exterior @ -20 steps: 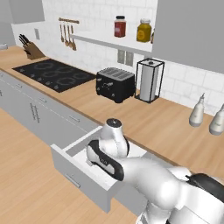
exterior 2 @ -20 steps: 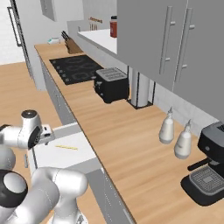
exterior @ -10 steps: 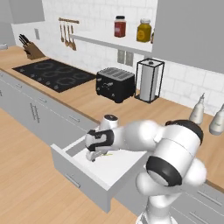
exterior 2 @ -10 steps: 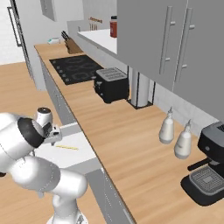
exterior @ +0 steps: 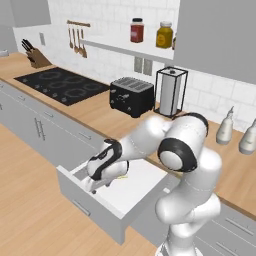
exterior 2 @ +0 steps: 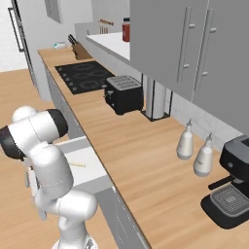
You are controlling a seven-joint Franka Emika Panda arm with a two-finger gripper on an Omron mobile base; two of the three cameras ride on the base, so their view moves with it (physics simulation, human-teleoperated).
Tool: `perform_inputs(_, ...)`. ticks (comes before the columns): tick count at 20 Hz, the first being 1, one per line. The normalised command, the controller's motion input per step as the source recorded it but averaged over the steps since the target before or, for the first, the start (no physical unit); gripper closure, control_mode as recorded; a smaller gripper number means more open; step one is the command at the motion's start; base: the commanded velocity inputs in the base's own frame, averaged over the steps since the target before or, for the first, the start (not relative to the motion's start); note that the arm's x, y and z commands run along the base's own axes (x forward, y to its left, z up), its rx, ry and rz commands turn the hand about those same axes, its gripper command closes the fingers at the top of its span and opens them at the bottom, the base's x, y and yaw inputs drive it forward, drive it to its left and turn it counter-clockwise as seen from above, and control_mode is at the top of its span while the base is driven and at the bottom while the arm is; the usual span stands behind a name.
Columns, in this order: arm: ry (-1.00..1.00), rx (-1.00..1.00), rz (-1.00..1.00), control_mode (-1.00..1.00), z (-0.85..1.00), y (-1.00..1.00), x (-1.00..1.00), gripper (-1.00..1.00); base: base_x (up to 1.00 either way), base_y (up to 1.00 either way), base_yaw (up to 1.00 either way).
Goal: Take a straw from the drawer in front and place it inside the glass cup on the dining counter.
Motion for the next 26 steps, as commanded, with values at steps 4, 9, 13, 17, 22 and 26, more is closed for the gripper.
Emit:
perform_inputs(4, 0.00, 0.00, 0.00, -1.00, -0.28, 0.77, -0.34, -1.00, 0.00, 0.00, 0.00)
perform_inputs(9, 0.03, 0.00, 0.00, -1.00, -0.20, 0.93, -0.48, -1.00, 0.00, 0.00, 0.00)
perform_inputs(13, 0.04, 0.00, 0.00, -1.00, -0.17, 1.00, -0.66, -1.00, 0.00, 0.00, 0.00)
perform_inputs(17, -0.10, 0.00, -0.04, -1.00, 0.39, 0.33, -0.59, -1.00, 0.00, 0.00, 0.00)
perform_inputs(22, -0.20, 0.00, -0.18, -1.00, 0.83, -0.70, -0.05, -1.00, 0.00, 0.00, 0.00)
perform_inputs(26, -0.06, -0.03, -0.19, -1.00, 0.31, -0.94, 0.00, -1.00, 0.00, 0.00, 0.00)
